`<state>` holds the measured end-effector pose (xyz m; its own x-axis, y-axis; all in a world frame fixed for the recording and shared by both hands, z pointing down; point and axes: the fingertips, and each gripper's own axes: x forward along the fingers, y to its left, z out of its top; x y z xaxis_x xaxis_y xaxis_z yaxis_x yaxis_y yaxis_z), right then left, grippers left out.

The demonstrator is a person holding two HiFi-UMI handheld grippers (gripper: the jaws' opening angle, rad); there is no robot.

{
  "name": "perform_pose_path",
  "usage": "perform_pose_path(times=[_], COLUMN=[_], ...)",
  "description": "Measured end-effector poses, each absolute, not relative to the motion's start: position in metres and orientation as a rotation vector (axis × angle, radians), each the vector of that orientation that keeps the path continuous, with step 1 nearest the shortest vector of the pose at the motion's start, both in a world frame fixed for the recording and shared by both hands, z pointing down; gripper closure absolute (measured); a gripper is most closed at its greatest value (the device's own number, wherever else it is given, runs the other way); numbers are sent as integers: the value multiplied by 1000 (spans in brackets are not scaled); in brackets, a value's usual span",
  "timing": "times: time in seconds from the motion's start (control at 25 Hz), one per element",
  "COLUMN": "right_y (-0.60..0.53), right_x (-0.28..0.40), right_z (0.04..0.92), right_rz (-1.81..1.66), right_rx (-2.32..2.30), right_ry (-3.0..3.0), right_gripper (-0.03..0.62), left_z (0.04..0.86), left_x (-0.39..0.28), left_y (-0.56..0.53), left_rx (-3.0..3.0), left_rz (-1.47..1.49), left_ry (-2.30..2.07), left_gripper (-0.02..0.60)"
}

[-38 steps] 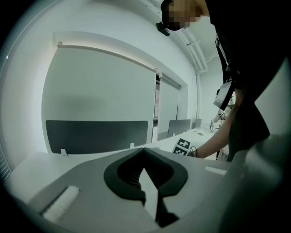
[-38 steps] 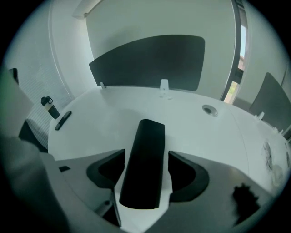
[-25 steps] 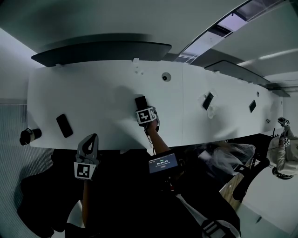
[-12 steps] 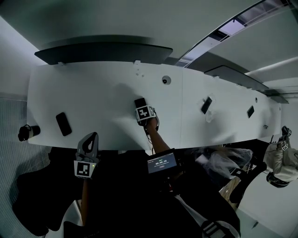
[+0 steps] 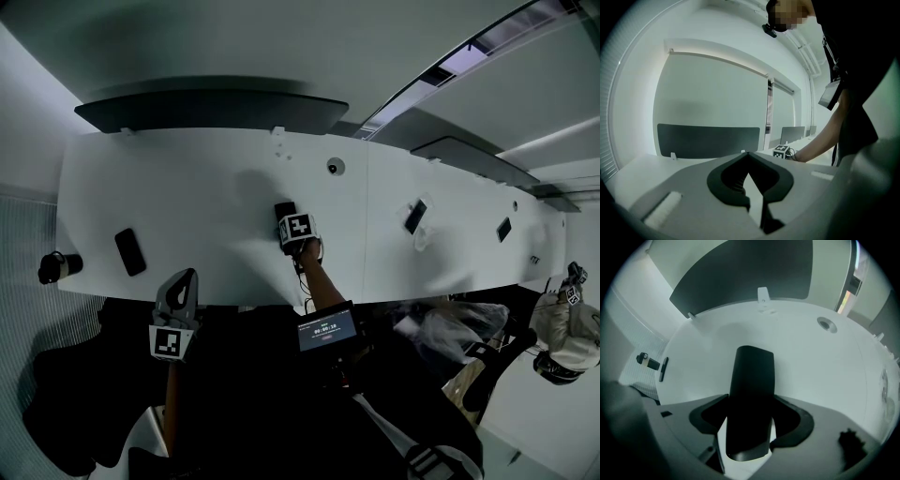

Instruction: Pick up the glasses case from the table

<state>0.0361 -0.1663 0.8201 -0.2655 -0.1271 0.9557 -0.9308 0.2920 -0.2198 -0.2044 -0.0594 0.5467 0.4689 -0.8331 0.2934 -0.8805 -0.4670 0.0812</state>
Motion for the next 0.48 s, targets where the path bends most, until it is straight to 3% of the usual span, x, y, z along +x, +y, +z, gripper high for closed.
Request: perform_pose_path(times=[0.48], right_y=[-154], right_x=[35], right_z=[811], right_rz=[1436], right_rx=[1059], right_ry=[-1691], right_gripper=[295], left_z=[550], left_x=[-201], left_y=[-62], left_rx=[2535], left_rz=[291], left_ry=[-1454], left_gripper=[577])
